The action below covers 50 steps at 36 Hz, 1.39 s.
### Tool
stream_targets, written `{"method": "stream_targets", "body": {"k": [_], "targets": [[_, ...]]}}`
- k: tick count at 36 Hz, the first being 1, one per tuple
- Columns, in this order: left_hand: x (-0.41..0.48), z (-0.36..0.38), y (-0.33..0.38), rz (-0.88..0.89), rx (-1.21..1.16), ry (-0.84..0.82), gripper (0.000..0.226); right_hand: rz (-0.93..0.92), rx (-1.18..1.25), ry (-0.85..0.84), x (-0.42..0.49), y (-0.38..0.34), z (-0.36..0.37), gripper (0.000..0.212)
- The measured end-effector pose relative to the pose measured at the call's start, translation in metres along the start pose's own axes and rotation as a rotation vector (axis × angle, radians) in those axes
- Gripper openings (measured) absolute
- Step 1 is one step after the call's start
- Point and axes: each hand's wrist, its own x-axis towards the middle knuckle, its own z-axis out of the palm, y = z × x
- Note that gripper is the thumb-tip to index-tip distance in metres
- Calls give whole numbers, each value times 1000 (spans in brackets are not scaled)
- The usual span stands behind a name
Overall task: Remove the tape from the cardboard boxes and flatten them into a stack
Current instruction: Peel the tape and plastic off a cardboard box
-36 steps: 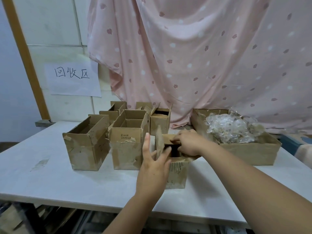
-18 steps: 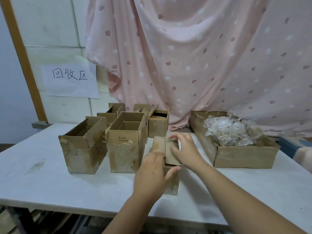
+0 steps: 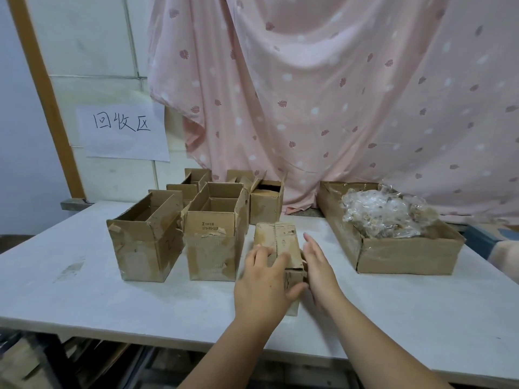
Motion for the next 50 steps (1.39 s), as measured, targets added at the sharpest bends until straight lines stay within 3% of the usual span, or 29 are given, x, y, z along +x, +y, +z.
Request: {"method": "stream_targets", "body": {"k": [6, 13, 17, 20, 23, 25, 30, 34, 37, 39, 42, 44, 47, 50], "targets": [[-7, -7, 5, -173, -223, 24, 50, 56, 46, 35, -9, 20, -14, 22], [-2, -31, 4, -813, -1241, -176, 31, 21, 150, 184, -8, 10, -41, 24], [-1, -31, -2, -1121, -1493, -306, 39, -11, 171, 121, -10, -8, -49, 51], [0, -32, -11, -1219, -1544, -457, 46, -70, -11, 50, -11, -18, -58, 39], [-2, -33, -18, -1120, -1343, -641, 49, -17, -101, 12, -7, -23, -69, 33], [-1, -29, -20, -986, -1140, -650, 52, 58, -68, -5, -3, -25, -72, 27], [6, -19, -28, -600, -594, -344, 42, 187, -93, -64, 3, -38, -62, 17], [-2, -25, -16, -588, -926, -274, 44, 189, -375, -67, 8, -42, -51, 16], [-5, -29, -9, -543, -999, -255, 27, 241, -411, -92, 10, -45, -48, 9], [-4, -32, -7, -535, -966, -254, 12, 301, -339, -108, 9, -48, -48, 7], [5, -37, -8, -534, -897, -258, 9, 401, -223, -160, 3, -53, -52, 16], [13, -39, -9, -527, -824, -245, 22, 431, -151, -170, -3, -52, -55, 18], [20, -39, -9, -528, -768, -191, 15, 370, 12, -122, -8, -39, -57, 14], [24, -31, -7, -413, -566, -170, 35, 280, 142, -5, -11, -21, -53, 15]]}}
